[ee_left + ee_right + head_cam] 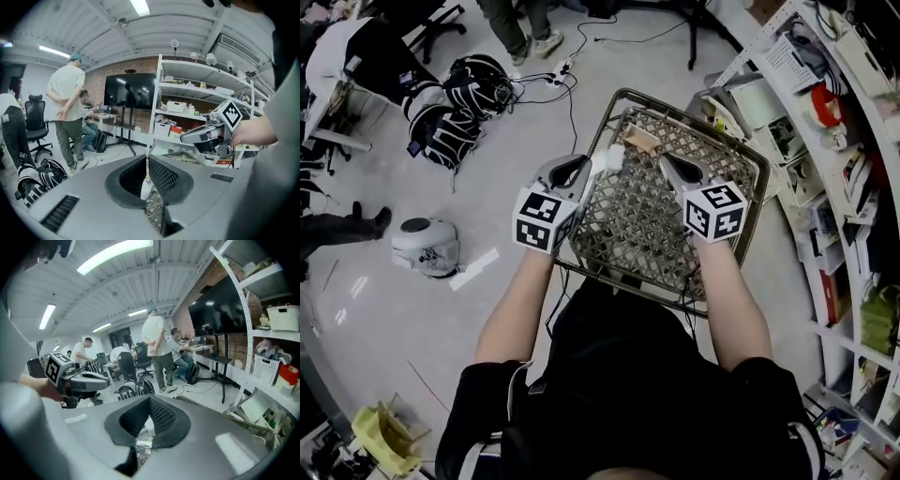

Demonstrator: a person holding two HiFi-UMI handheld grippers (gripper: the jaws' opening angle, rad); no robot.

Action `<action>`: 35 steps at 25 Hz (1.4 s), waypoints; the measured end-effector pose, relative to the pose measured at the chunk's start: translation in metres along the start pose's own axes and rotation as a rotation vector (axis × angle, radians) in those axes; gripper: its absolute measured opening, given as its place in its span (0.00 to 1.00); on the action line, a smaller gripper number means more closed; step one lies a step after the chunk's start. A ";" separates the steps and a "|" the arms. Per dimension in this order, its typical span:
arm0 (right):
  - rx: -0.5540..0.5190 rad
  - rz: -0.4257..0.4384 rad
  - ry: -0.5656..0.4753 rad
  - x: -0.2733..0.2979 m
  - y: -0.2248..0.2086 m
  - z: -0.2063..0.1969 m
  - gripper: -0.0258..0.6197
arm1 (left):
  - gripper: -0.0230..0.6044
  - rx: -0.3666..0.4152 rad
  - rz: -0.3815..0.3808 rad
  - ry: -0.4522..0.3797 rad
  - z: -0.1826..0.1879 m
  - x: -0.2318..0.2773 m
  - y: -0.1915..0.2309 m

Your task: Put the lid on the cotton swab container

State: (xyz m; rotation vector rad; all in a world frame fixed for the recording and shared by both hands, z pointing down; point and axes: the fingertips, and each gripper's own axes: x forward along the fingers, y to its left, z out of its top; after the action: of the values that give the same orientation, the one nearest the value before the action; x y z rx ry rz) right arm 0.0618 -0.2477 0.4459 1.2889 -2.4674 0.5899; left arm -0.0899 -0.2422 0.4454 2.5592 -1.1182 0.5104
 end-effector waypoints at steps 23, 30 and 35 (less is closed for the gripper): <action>-0.039 -0.072 -0.416 -0.200 0.005 0.099 0.05 | 0.07 0.039 0.022 -0.127 0.094 -0.089 -0.055; -0.054 -0.032 -0.486 -0.231 0.024 0.110 0.05 | 0.06 0.030 0.053 -0.194 0.109 -0.112 -0.059; -0.027 -0.009 -0.521 -0.229 0.022 0.126 0.05 | 0.06 0.000 0.092 -0.239 0.124 -0.108 -0.048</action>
State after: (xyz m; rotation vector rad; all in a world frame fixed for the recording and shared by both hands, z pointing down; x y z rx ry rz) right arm 0.1622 -0.1348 0.2313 1.6051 -2.8568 0.2324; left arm -0.0975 -0.1918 0.2817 2.6302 -1.3200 0.2278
